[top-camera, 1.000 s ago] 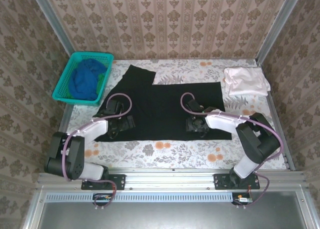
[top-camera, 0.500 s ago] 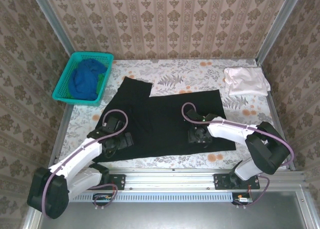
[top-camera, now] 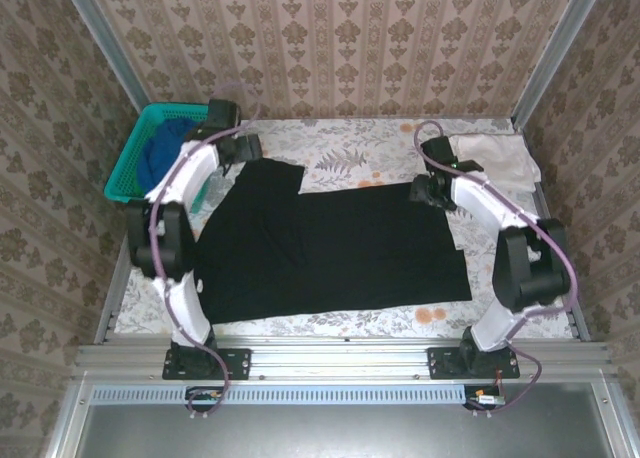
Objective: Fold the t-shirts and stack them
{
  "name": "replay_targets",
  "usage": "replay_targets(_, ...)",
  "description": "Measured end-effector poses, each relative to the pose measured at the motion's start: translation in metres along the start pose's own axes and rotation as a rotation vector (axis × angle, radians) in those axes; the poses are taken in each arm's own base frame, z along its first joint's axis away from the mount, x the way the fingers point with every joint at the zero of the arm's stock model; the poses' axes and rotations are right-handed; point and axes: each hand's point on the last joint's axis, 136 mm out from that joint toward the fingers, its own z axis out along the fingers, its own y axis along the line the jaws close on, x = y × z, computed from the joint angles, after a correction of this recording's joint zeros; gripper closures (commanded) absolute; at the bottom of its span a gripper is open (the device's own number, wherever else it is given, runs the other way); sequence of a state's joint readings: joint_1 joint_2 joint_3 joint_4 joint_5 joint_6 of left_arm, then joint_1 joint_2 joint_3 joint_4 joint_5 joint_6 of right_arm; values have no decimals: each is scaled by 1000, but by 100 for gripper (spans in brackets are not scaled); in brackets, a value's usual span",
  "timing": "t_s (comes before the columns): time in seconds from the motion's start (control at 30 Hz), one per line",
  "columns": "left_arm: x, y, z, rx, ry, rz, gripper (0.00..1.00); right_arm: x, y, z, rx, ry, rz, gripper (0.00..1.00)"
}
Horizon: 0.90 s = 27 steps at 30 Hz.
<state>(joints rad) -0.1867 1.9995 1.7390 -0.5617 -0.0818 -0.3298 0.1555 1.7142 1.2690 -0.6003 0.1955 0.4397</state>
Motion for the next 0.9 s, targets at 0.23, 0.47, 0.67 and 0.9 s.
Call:
replay_targets(0.23,-9,-2,113,30,90,29,22,-39,-9,50,21,28,19,33)
replay_targets(0.47,0,-10,151,87,149,34,25,-45,-13,82,1,79,18,34)
replay_targets(0.67,-5,-11,149,150,150,6,44,-49,-8,102,-31,110,20,36)
replay_targets(0.9,-1,-7,154,167,165,-3,56,-58,-4,117,-38,155,29,41)
